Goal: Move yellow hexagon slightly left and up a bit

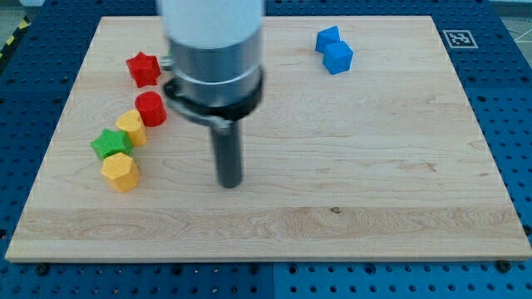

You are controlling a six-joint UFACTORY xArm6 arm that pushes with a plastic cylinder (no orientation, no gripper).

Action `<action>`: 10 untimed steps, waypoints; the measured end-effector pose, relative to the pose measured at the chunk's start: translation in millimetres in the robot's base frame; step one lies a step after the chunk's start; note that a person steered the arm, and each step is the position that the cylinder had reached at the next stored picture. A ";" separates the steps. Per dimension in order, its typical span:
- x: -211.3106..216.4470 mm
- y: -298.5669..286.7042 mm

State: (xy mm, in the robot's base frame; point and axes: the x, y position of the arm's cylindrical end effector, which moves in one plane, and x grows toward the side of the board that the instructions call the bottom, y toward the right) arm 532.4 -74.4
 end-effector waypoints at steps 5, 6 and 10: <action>66.5 -228.2; 66.5 -228.2; -25.9 -229.9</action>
State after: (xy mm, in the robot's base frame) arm 506.5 -304.3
